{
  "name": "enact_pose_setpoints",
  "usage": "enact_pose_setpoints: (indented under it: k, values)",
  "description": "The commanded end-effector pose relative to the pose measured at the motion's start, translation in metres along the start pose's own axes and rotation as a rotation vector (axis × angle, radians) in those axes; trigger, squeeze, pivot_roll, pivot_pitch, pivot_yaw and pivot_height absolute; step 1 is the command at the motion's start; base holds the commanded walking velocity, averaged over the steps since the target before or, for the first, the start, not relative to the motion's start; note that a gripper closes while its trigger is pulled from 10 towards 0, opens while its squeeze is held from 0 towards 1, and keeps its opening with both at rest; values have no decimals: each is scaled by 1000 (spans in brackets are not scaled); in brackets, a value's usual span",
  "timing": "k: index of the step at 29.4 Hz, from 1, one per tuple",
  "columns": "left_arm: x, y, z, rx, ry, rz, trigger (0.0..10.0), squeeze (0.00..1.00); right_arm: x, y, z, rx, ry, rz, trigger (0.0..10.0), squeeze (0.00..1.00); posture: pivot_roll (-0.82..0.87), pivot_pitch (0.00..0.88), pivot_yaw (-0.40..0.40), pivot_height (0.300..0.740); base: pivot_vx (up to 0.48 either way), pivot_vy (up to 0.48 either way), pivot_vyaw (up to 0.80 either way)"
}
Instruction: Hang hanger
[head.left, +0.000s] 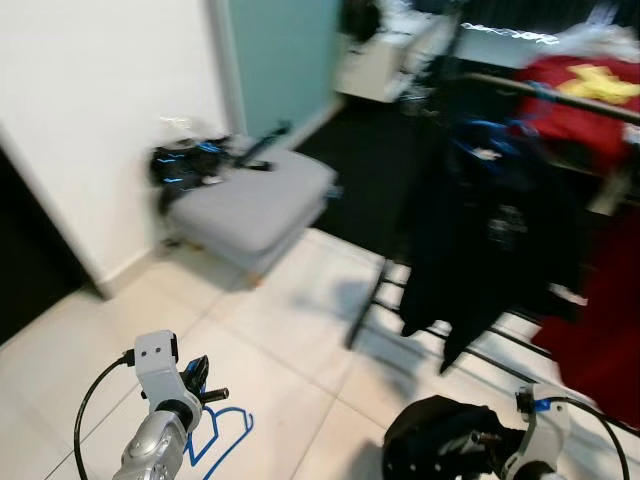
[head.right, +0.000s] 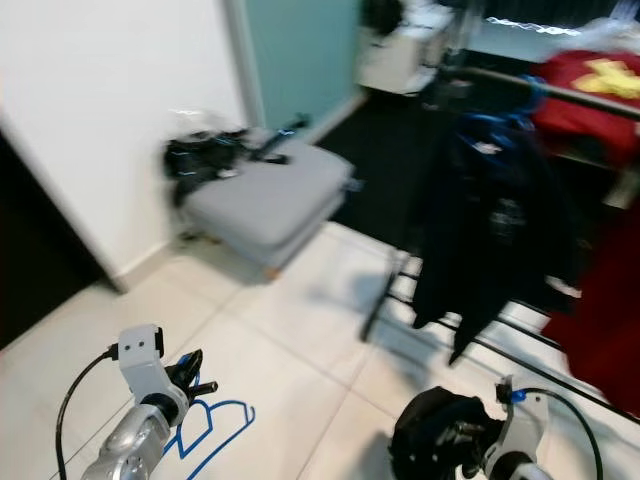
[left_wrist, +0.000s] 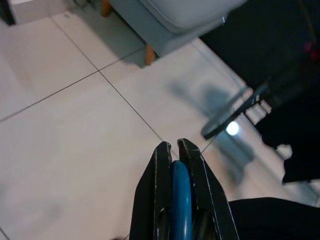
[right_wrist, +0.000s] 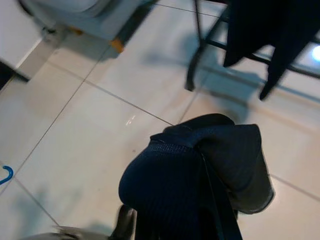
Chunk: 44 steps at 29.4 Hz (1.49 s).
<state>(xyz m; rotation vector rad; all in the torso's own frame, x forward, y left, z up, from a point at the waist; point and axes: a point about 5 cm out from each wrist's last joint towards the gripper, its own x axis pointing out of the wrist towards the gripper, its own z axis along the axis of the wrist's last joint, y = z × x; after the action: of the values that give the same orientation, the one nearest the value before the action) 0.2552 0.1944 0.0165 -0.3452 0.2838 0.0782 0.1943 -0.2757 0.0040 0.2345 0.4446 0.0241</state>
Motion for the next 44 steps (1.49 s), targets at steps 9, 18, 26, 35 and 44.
enact_pose_setpoints:
  k: [9, 18, 26, 35, 44]
  values:
    - [-1, 7, 2, -52, -29, 25, 10000, 0, -4, -11, 0, 2, -18, -19, 10000, 0, 13, 103, -61, 740, 0, 0, 756]
    - [3, 3, -1, -61, -4, -26, 10000, 0, -2, -11, -2, 23, -3, 6, 10000, 0, 18, 96, -57, 740, 0, 0, 756]
    - [5, 0, -4, -25, 24, -77, 10000, 0, 1, -10, -4, 25, 6, 15, 10000, 0, 26, 85, -54, 740, 0, 0, 756]
    - [5, 3, -8, -21, 60, -92, 10000, 0, 1, -8, -7, 31, 12, 27, 10000, 0, 26, 74, -42, 740, 0, 0, 756]
    - [5, 4, -10, -21, 70, -102, 10000, 0, 1, -7, -9, 32, 15, 33, 10000, 0, 27, 66, -39, 740, 0, 0, 756]
